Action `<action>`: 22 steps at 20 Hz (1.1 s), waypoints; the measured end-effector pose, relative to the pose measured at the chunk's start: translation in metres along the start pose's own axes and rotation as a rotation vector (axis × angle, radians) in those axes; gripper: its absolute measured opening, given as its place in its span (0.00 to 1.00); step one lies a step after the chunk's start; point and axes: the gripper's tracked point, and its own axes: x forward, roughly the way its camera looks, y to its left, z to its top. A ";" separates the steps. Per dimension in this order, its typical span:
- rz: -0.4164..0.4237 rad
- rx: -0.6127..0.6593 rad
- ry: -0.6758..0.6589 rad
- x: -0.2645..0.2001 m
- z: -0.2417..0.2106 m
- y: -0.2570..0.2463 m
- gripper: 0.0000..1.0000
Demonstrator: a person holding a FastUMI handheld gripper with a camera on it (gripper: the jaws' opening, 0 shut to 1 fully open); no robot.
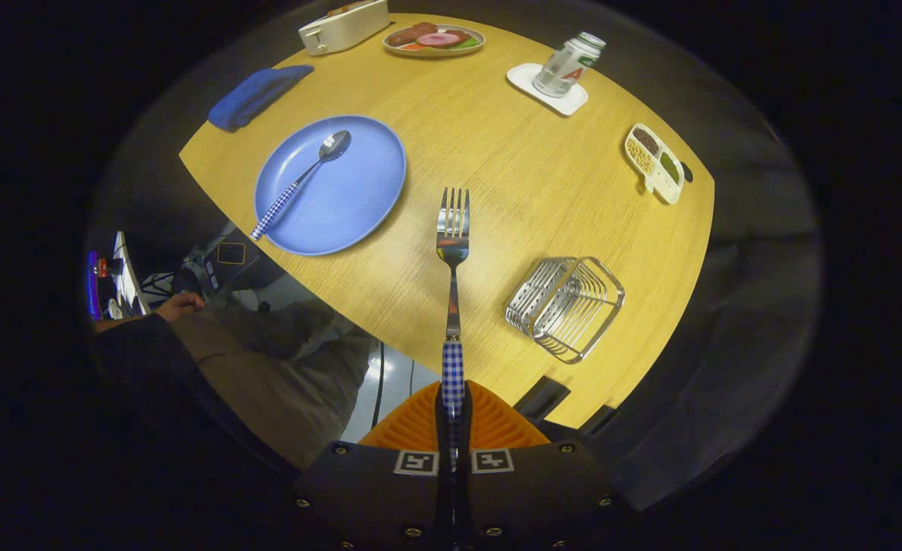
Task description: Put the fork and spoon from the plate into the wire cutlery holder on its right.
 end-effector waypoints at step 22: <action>0.025 0.133 0.417 0.026 -0.030 -0.116 0.02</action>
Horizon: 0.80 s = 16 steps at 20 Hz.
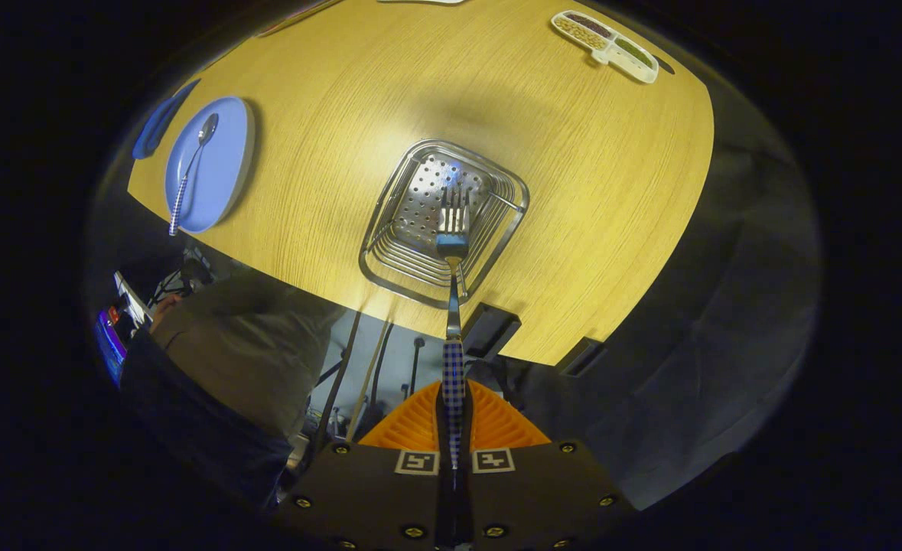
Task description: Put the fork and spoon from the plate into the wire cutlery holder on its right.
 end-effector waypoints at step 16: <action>0.030 0.048 0.056 0.003 0.040 -0.004 0.11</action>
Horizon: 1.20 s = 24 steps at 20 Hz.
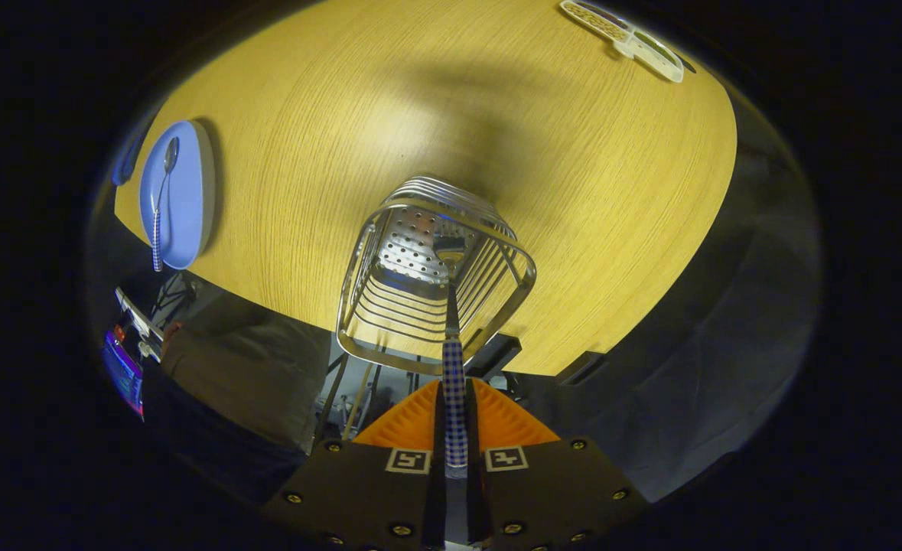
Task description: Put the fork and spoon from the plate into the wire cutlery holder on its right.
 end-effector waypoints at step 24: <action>0.009 0.030 -0.431 -0.087 -0.043 0.083 0.29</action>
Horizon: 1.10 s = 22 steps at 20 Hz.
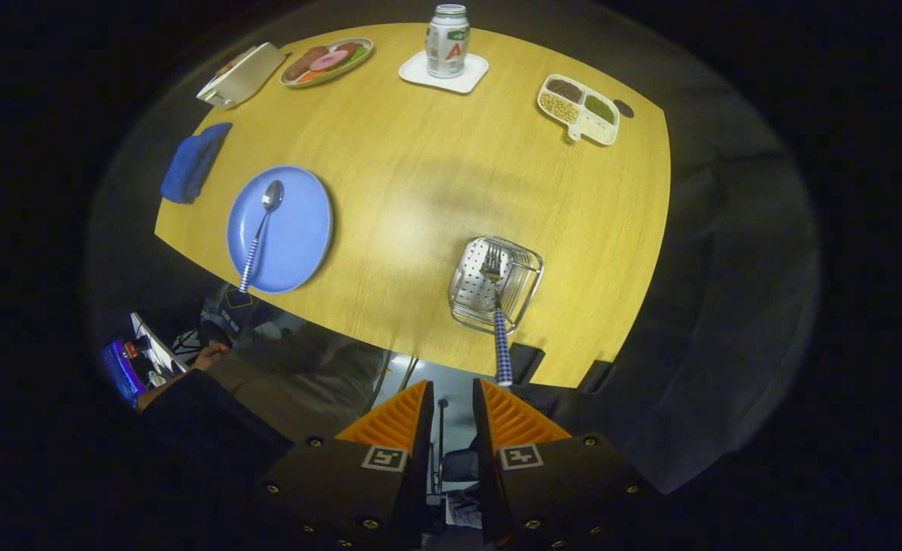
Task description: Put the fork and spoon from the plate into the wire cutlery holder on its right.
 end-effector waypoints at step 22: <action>0.145 -0.126 -0.121 0.029 0.049 0.186 0.29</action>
